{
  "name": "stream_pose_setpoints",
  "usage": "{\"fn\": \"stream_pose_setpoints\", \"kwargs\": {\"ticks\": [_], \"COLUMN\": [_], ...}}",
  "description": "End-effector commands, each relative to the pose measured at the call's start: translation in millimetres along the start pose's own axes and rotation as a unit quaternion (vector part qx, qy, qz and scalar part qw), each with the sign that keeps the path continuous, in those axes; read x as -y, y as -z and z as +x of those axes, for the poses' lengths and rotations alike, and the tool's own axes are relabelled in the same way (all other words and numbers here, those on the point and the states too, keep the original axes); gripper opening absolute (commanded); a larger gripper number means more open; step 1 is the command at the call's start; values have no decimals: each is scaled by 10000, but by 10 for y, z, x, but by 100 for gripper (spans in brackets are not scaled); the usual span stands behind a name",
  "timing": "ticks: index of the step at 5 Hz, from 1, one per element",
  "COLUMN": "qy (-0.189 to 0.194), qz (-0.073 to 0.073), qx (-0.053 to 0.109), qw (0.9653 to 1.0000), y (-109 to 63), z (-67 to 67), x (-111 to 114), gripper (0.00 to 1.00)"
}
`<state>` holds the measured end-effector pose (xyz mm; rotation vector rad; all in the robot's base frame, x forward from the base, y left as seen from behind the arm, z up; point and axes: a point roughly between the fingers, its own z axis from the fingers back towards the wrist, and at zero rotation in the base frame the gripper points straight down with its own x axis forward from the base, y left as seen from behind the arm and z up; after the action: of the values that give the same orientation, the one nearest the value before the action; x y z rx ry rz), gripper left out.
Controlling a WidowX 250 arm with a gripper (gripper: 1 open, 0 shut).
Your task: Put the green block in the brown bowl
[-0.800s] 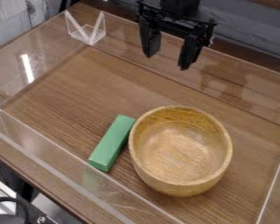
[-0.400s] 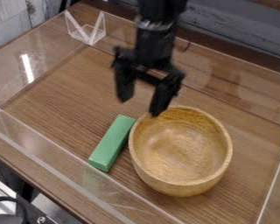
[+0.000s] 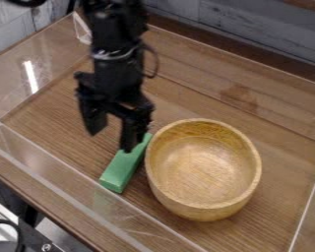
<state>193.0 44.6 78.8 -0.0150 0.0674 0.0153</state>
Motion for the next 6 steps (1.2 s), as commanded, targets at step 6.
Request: {"fn": "stream_pose_setpoints", "kwargs": {"ticks": [6], "qy": [51], "qz": [-127], "qx": [484], "qw": [9987], "y": [330], "z": [68], "x": [70], "gripper": [100]}}
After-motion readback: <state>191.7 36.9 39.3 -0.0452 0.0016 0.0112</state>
